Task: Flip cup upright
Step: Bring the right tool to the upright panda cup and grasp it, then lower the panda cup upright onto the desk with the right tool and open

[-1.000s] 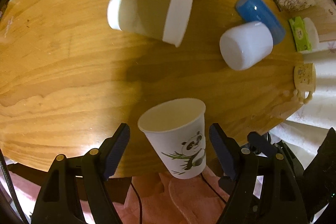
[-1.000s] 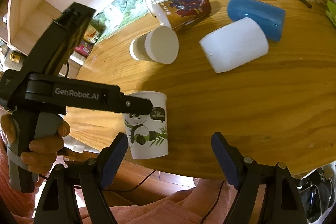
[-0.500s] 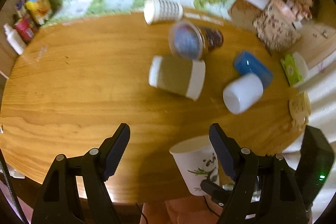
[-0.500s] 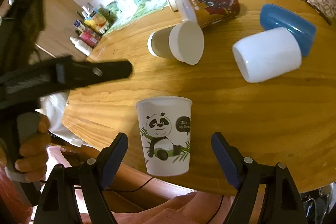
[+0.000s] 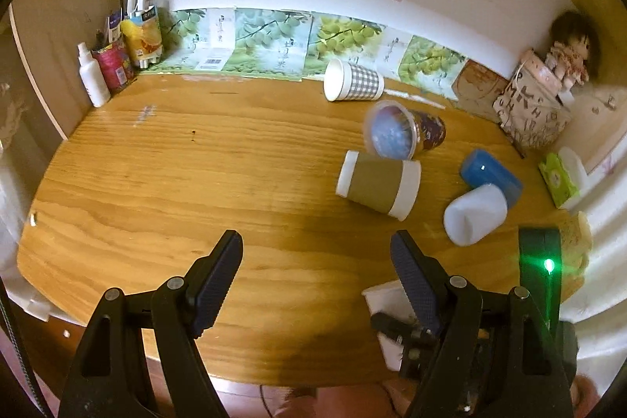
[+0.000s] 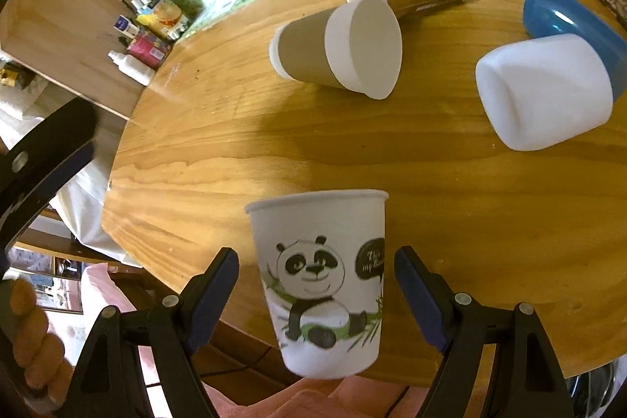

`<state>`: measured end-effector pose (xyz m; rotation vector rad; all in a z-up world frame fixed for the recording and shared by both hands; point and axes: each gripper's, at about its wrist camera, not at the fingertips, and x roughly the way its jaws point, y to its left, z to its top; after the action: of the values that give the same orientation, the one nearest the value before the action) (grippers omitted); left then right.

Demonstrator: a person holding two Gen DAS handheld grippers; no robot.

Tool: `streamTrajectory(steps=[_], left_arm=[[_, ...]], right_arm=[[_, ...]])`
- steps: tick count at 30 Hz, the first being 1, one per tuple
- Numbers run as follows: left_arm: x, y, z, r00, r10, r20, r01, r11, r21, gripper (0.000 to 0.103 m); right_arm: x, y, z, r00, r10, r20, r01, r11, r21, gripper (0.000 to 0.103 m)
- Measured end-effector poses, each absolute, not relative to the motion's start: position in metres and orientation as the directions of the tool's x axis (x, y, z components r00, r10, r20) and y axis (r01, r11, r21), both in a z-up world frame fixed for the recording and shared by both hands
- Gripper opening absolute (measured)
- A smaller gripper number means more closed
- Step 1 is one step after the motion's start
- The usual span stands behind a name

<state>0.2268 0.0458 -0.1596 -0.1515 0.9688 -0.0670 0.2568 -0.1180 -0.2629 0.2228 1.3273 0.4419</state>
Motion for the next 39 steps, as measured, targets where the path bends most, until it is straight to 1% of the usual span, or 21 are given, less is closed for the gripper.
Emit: streamTrajectory(steps=[3, 10, 14, 16, 18, 20, 25, 30, 34, 39], left_arm=[[0.221, 0.049, -0.16, 0.569, -0.113, -0.815, -0.011, 0.989, -0.145, 0.081], [0.213, 0.06, -0.169, 0.532, -0.124, -0.838, -0.067, 0.98, -0.188, 0.081], [0.209, 0.062, -0.171, 0.526, -0.113, -0.843, -0.071, 0.982, -0.176, 0.081], [0.208, 0.061, -0.17, 0.526, -0.108, -0.844, -0.066, 0.984, -0.167, 0.081], [0.208, 0.061, -0.17, 0.529, -0.108, -0.842, -0.061, 0.984, -0.165, 0.081], [0.207, 0.06, -0.169, 0.529, -0.11, -0.841, -0.057, 0.985, -0.165, 0.081], [0.205, 0.058, -0.172, 0.511, -0.106, -0.853, -0.044, 0.988, -0.148, 0.081], [0.2, 0.056, -0.172, 0.509, -0.087, -0.856, -0.026, 0.993, -0.117, 0.081], [0.195, 0.056, -0.171, 0.509, -0.097, -0.855, -0.017, 0.992, -0.123, 0.081], [0.19, 0.057, -0.17, 0.504, -0.099, -0.858, -0.009, 0.993, -0.12, 0.081]], right_arm=[[0.263, -0.118, -0.268, 0.163, 0.422, -0.892, -0.165, 0.903, 0.397, 0.083], [0.272, -0.115, -0.273, 0.157, 0.425, -0.891, -0.153, 0.902, 0.403, 0.083], [0.273, -0.114, -0.273, 0.155, 0.425, -0.892, -0.149, 0.902, 0.405, 0.082], [0.274, -0.113, -0.273, 0.158, 0.424, -0.892, -0.142, 0.903, 0.405, 0.079], [0.274, -0.113, -0.274, 0.156, 0.432, -0.888, -0.14, 0.9, 0.413, 0.072], [0.274, -0.114, -0.274, 0.16, 0.436, -0.886, -0.138, 0.898, 0.417, 0.069], [0.27, -0.115, -0.271, 0.19, 0.438, -0.879, -0.142, 0.898, 0.417, 0.069], [0.265, -0.118, -0.261, 0.252, 0.432, -0.866, -0.15, 0.902, 0.406, 0.069], [0.256, -0.117, -0.246, 0.352, 0.411, -0.841, -0.196, 0.911, 0.363, 0.069], [0.242, -0.115, -0.231, 0.514, 0.401, -0.758, -0.265, 0.915, 0.304, 0.069]])
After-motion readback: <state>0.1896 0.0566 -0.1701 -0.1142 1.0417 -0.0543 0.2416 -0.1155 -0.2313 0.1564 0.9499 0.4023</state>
